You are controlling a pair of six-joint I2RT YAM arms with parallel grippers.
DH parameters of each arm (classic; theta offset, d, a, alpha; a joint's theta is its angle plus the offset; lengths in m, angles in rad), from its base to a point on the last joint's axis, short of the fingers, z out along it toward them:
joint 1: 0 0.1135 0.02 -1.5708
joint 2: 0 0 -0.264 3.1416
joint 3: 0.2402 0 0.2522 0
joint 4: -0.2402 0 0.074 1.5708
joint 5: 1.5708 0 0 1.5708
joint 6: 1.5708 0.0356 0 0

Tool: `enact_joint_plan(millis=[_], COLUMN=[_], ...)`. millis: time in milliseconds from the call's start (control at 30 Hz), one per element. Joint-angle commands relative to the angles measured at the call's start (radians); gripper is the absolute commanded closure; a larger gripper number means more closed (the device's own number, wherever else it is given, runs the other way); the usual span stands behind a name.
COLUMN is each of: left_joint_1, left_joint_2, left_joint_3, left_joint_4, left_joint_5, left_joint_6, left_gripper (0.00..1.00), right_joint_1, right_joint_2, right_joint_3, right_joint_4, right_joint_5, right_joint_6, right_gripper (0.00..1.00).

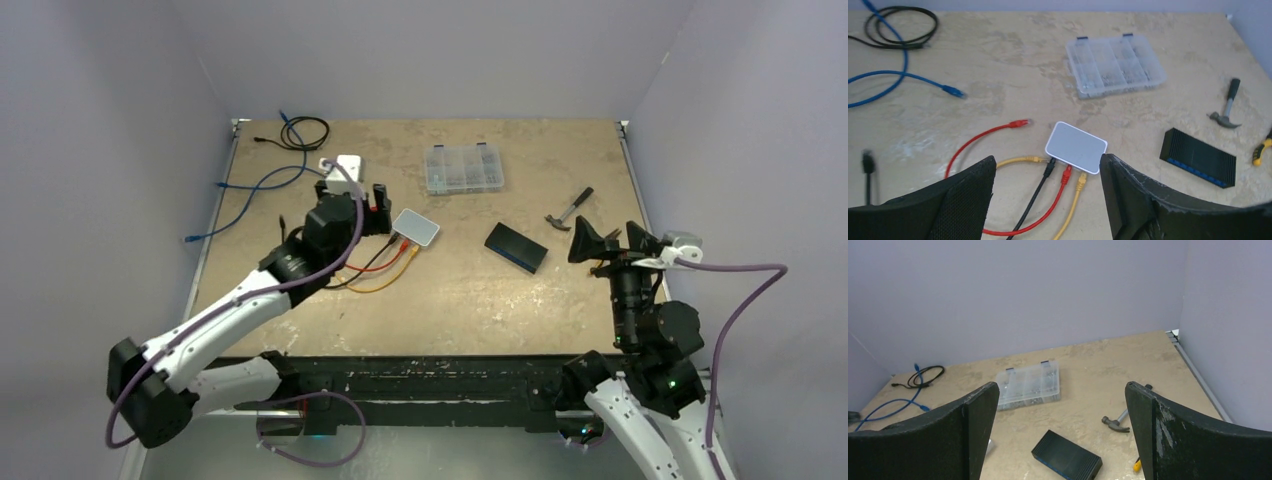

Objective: Insert the plug into the switch port
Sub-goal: Move the switch port to the center of the board.

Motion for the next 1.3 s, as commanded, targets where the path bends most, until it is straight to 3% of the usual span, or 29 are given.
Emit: enact_joint_plan(millis=[0, 233, 467, 967, 1267], left_joint_1=[0.003, 0.002, 0.002, 0.014, 0.018], left_joint_2=[-0.148, -0.46, -0.691, -0.752, -0.774], left_joint_3=[0.08, 0.111, 0.021, -0.114, -0.154], left_joint_4=[-0.329, -0.466, -0.433, -0.36, -0.318], left_joint_5=[-0.164, -0.203, -0.378, -0.406, -0.357], left_joint_6=[-0.104, 0.01, 0.188, 0.216, 0.229], left_gripper=[0.26, 0.26, 0.22, 0.18, 0.12], right_joint_1=[0.002, 0.002, 0.002, 0.002, 0.002], right_joint_2=[-0.056, -0.132, -0.133, -0.127, 0.066], right_joint_3=[-0.044, -0.073, -0.103, -0.145, -0.053], right_joint_4=[0.033, 0.074, 0.144, 0.168, 0.105], right_joint_5=[0.074, 0.116, 0.157, 0.032, -0.169], right_joint_6=[-0.007, -0.043, -0.105, -0.166, -0.13], right_gripper=[0.01, 0.01, 0.01, 0.01, 0.01])
